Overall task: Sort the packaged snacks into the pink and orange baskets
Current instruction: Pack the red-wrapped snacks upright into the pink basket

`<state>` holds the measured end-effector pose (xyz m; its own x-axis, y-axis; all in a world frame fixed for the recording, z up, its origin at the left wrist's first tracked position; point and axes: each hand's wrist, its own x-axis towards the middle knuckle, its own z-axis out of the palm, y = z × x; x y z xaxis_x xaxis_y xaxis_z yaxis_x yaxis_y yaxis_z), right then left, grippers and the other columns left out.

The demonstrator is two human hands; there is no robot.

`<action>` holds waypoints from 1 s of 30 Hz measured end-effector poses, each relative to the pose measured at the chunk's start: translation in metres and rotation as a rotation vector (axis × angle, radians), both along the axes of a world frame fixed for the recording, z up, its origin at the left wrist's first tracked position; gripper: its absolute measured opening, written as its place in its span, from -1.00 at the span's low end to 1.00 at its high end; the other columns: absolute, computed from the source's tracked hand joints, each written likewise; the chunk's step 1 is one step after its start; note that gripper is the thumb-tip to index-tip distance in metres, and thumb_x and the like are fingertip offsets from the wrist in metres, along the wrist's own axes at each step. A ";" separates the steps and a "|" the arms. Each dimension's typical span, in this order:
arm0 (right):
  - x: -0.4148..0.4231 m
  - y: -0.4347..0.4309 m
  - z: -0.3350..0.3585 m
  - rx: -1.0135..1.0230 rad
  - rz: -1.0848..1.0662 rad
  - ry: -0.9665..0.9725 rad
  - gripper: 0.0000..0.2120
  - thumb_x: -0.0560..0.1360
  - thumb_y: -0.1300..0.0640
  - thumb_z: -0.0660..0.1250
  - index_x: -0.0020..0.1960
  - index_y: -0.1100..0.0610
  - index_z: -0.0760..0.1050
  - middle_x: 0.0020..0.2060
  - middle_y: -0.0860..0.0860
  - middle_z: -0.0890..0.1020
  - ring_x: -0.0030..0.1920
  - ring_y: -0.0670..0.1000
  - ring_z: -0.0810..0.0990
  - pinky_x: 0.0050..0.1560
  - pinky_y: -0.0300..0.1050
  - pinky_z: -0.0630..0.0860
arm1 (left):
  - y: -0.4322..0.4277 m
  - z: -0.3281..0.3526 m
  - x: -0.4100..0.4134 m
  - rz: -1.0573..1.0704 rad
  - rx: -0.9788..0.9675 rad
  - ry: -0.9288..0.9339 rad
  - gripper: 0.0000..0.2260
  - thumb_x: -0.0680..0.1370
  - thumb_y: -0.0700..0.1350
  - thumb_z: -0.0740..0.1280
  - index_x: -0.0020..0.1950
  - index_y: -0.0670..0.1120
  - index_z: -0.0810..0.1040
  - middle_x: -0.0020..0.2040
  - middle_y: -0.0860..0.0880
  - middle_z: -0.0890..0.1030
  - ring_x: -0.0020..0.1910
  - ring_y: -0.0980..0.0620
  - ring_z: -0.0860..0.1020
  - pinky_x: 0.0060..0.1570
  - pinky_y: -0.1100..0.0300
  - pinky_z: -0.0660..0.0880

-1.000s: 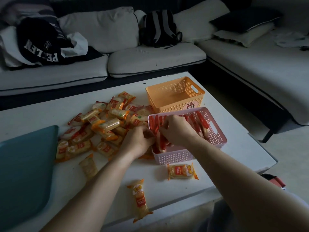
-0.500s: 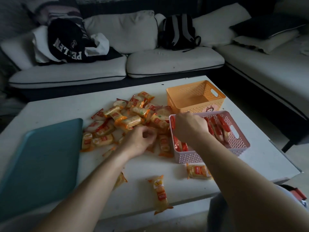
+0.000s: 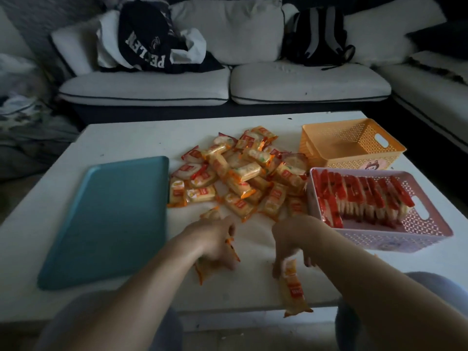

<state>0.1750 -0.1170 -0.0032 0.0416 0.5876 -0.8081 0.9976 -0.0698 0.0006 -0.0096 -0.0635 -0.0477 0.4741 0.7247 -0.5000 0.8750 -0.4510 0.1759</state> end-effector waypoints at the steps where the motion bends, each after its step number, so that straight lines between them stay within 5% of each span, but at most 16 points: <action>1: -0.004 -0.002 -0.006 -0.026 0.021 -0.006 -0.31 0.39 -0.13 0.56 0.36 0.23 0.46 0.15 0.09 0.59 -0.08 0.08 0.60 -0.07 -0.12 0.58 | -0.001 -0.002 -0.001 -0.028 -0.002 0.032 -0.37 0.26 0.23 0.60 0.20 0.14 0.39 0.17 0.03 0.40 0.13 -0.04 0.48 0.06 0.03 0.50; 4: -0.009 -0.003 -0.029 -0.059 -0.063 0.064 -0.41 0.39 0.02 0.60 0.30 0.21 0.47 -0.08 0.08 0.61 -0.09 0.11 0.73 -0.01 -0.03 0.67 | -0.002 -0.012 -0.004 -0.044 0.037 0.021 -0.44 0.33 0.16 0.55 0.20 0.15 0.35 0.19 0.01 0.37 0.15 -0.08 0.49 0.10 -0.01 0.51; 8: -0.010 0.010 -0.040 0.104 -0.034 0.111 -0.61 0.39 0.03 0.60 0.05 0.17 0.52 -0.08 0.06 0.66 -0.12 0.02 0.74 -0.24 -0.17 0.62 | 0.011 -0.018 -0.018 0.031 0.149 -0.068 -0.62 0.47 0.09 0.42 0.22 0.15 0.37 0.22 0.02 0.39 0.19 -0.09 0.52 0.08 0.01 0.51; 11: -0.015 0.020 -0.045 0.382 -0.020 0.128 -0.55 0.46 -0.07 0.50 0.22 0.13 0.47 0.12 0.03 0.59 0.08 0.03 0.63 -0.17 -0.21 0.46 | 0.023 -0.017 -0.030 0.115 0.170 -0.123 -0.58 0.49 0.07 0.45 0.30 0.12 0.40 0.31 0.05 0.42 0.21 -0.06 0.54 0.08 0.07 0.50; 15: -0.024 0.037 -0.042 0.767 -0.074 0.105 -0.71 0.58 -0.13 0.28 0.20 0.01 0.49 0.08 -0.02 0.60 -0.02 0.06 0.63 -0.09 0.00 0.63 | 0.046 -0.008 -0.048 0.334 0.125 -0.387 -0.58 0.38 0.20 0.51 0.19 0.16 0.52 0.15 0.12 0.55 0.08 0.04 0.56 0.09 0.05 0.54; 19: -0.015 0.066 -0.040 1.036 -0.158 0.179 -0.74 0.59 0.04 0.24 0.26 0.01 0.50 0.23 0.01 0.53 0.14 0.11 0.56 0.02 0.04 0.61 | 0.075 -0.011 -0.059 0.428 0.267 -0.444 -0.69 0.46 0.07 0.50 0.17 0.07 0.57 0.25 -0.01 0.54 0.16 -0.05 0.56 0.19 -0.01 0.53; 22: -0.008 0.091 -0.039 1.036 -0.164 0.153 -0.50 0.57 0.12 0.23 0.51 -0.01 0.32 0.49 0.02 0.32 0.44 0.19 0.30 0.31 0.12 0.46 | 0.098 -0.015 -0.056 0.452 0.381 -0.408 -0.68 0.56 -0.06 0.40 0.32 -0.01 0.53 0.34 -0.10 0.48 0.29 -0.14 0.50 0.31 -0.01 0.45; 24: -0.007 0.111 -0.039 0.995 -0.140 0.175 -0.51 0.59 0.06 0.19 0.52 -0.01 0.32 0.51 0.00 0.32 0.49 0.16 0.26 0.37 0.15 0.42 | 0.117 -0.015 -0.053 0.461 0.412 -0.445 -0.67 0.61 -0.11 0.30 0.38 -0.02 0.50 0.37 -0.11 0.50 0.30 -0.15 0.51 0.31 0.00 0.46; 27: -0.013 0.140 -0.036 0.986 -0.137 0.269 -0.72 0.59 0.12 0.15 0.18 0.09 0.58 0.19 0.05 0.60 0.15 0.12 0.57 0.04 0.05 0.57 | 0.145 -0.016 -0.051 0.472 0.320 -0.468 -0.57 0.61 0.04 0.33 0.47 0.02 0.41 0.42 -0.06 0.48 0.32 -0.13 0.52 0.25 -0.01 0.50; 30: -0.018 0.175 -0.031 0.880 -0.126 0.126 -0.81 0.55 0.22 0.16 -0.11 0.12 0.54 -0.18 0.02 0.60 -0.22 0.05 0.59 -0.31 -0.06 0.54 | 0.161 -0.026 -0.049 0.419 0.193 -0.374 -0.28 0.48 0.26 0.44 0.56 0.06 0.28 0.46 -0.03 0.45 0.37 -0.12 0.49 0.25 -0.01 0.49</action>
